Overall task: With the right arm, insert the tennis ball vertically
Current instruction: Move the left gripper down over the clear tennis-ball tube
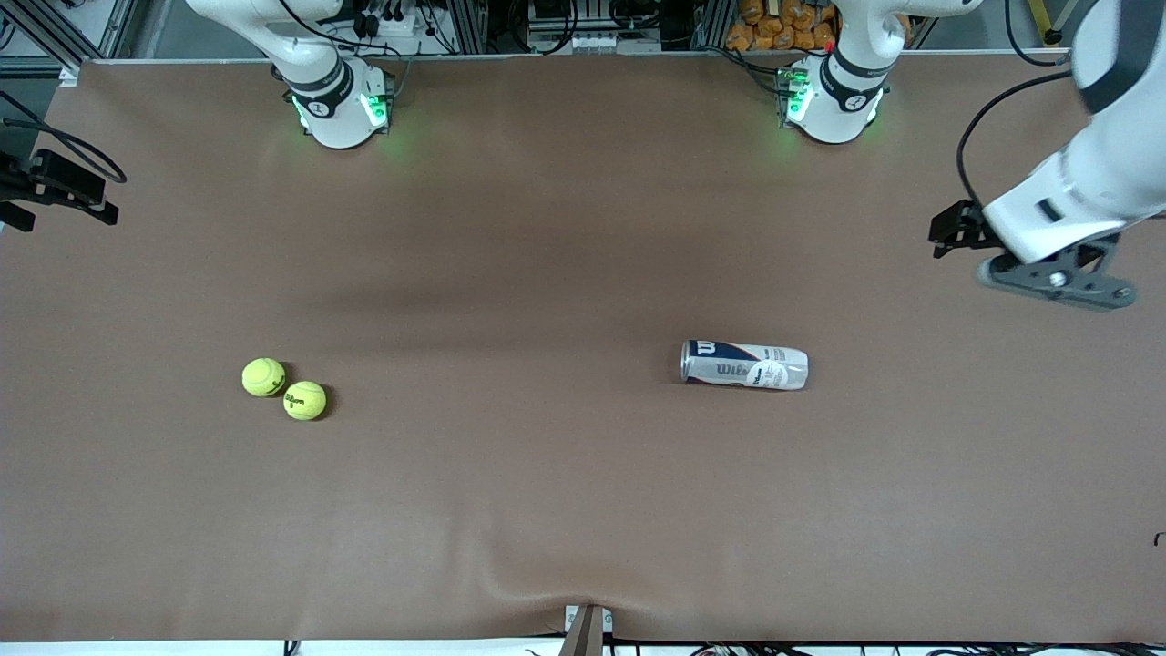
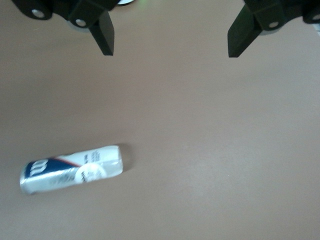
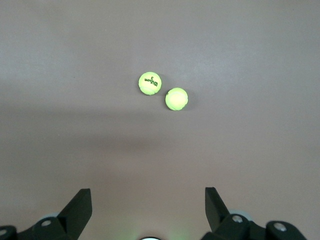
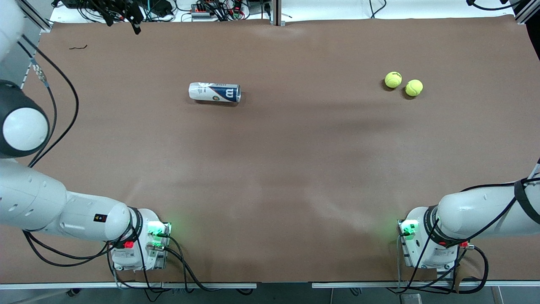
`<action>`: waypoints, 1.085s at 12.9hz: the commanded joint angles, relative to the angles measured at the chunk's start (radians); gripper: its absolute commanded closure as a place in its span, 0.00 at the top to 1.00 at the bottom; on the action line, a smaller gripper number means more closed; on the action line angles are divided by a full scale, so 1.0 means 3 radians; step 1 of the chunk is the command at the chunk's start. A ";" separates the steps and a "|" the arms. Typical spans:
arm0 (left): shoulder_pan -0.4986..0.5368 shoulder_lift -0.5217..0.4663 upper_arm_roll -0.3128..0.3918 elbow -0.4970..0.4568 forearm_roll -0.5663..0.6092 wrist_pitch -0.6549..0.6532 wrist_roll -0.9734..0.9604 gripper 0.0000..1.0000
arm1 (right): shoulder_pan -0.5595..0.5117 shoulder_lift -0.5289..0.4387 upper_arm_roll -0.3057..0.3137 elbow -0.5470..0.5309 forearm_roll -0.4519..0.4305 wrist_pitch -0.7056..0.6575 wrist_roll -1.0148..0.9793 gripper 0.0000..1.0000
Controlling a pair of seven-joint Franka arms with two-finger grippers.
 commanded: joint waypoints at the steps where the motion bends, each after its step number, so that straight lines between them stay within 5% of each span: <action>1: -0.0219 0.0180 -0.0017 0.0049 0.0219 -0.0004 0.0115 1.00 | -0.0074 -0.0065 0.0045 -0.0050 0.0052 -0.0016 -0.0029 1.00; 14: -0.0480 0.0814 -0.0134 0.0069 0.0521 0.0312 0.1056 1.00 | -0.0079 -0.0065 0.0045 -0.0050 0.0052 -0.0016 -0.0029 1.00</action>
